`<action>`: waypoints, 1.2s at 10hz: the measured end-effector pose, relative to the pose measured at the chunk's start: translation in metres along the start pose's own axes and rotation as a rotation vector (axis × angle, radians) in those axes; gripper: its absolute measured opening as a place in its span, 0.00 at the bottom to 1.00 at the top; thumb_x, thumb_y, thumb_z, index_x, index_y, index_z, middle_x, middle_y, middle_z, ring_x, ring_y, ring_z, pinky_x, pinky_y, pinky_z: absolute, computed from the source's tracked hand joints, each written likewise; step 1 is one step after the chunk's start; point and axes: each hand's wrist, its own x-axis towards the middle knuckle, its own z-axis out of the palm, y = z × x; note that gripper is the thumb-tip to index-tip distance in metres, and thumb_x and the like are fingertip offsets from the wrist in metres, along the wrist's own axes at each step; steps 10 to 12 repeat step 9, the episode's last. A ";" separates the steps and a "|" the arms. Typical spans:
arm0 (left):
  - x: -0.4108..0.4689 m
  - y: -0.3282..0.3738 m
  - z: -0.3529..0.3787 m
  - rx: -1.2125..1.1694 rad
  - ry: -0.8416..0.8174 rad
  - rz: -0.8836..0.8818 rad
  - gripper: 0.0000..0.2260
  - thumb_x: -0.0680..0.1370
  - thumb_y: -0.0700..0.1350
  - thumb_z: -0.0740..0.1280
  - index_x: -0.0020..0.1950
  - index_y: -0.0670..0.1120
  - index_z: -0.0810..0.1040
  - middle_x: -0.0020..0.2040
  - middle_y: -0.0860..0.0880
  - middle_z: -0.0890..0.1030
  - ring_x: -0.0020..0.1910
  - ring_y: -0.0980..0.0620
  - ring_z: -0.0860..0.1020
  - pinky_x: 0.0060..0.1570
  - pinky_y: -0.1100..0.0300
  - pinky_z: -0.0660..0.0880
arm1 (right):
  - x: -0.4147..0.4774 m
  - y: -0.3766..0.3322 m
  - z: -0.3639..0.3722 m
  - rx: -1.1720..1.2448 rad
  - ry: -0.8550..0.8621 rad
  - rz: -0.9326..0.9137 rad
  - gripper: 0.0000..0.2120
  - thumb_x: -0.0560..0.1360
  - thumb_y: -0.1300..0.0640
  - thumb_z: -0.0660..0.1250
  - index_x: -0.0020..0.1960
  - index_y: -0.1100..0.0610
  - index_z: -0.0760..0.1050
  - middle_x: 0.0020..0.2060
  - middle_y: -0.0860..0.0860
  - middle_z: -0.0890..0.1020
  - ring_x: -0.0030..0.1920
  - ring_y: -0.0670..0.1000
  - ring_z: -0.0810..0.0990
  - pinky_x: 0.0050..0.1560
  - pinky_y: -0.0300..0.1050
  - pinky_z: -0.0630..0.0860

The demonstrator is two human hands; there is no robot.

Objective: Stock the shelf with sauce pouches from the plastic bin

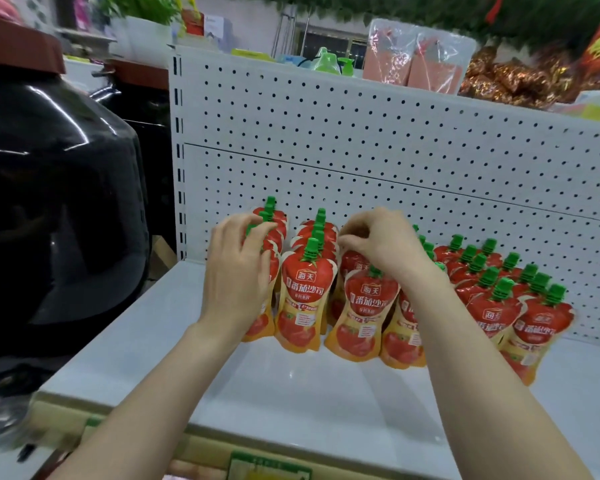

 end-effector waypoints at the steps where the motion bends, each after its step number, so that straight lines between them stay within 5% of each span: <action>1: -0.002 0.016 0.008 -0.059 -0.129 0.085 0.21 0.75 0.41 0.71 0.67 0.43 0.74 0.63 0.44 0.75 0.63 0.45 0.71 0.63 0.54 0.69 | -0.034 0.016 -0.010 0.110 0.146 0.043 0.09 0.74 0.44 0.71 0.47 0.48 0.83 0.44 0.43 0.84 0.45 0.45 0.81 0.48 0.46 0.79; 3: -0.011 0.030 0.025 0.009 -0.382 0.089 0.32 0.70 0.45 0.76 0.72 0.49 0.68 0.68 0.45 0.71 0.68 0.46 0.66 0.68 0.54 0.65 | -0.063 0.032 0.008 -0.053 0.017 0.089 0.25 0.70 0.50 0.77 0.63 0.46 0.72 0.51 0.49 0.82 0.50 0.53 0.81 0.50 0.53 0.80; 6: -0.014 0.041 0.031 0.012 -0.297 0.026 0.29 0.70 0.41 0.76 0.69 0.49 0.71 0.65 0.45 0.73 0.67 0.45 0.67 0.65 0.52 0.68 | -0.060 0.037 0.021 -0.048 0.075 0.053 0.25 0.73 0.55 0.75 0.65 0.50 0.68 0.47 0.52 0.82 0.47 0.55 0.80 0.51 0.56 0.80; 8: -0.019 0.047 0.024 -0.023 -0.286 0.012 0.27 0.72 0.43 0.75 0.69 0.49 0.72 0.67 0.46 0.71 0.67 0.46 0.67 0.64 0.52 0.69 | -0.071 0.036 0.004 0.027 0.099 0.020 0.27 0.73 0.54 0.75 0.68 0.49 0.69 0.55 0.49 0.81 0.53 0.50 0.80 0.56 0.50 0.79; 9: -0.017 0.041 0.009 -0.095 -0.129 -0.034 0.22 0.74 0.44 0.72 0.67 0.48 0.74 0.64 0.47 0.74 0.64 0.48 0.70 0.63 0.57 0.67 | -0.088 0.037 -0.037 0.180 0.448 0.029 0.17 0.76 0.52 0.71 0.64 0.50 0.75 0.51 0.44 0.82 0.48 0.43 0.80 0.53 0.47 0.80; 12: -0.017 0.041 0.009 -0.095 -0.129 -0.034 0.22 0.74 0.44 0.72 0.67 0.48 0.74 0.64 0.47 0.74 0.64 0.48 0.70 0.63 0.57 0.67 | -0.088 0.037 -0.037 0.180 0.448 0.029 0.17 0.76 0.52 0.71 0.64 0.50 0.75 0.51 0.44 0.82 0.48 0.43 0.80 0.53 0.47 0.80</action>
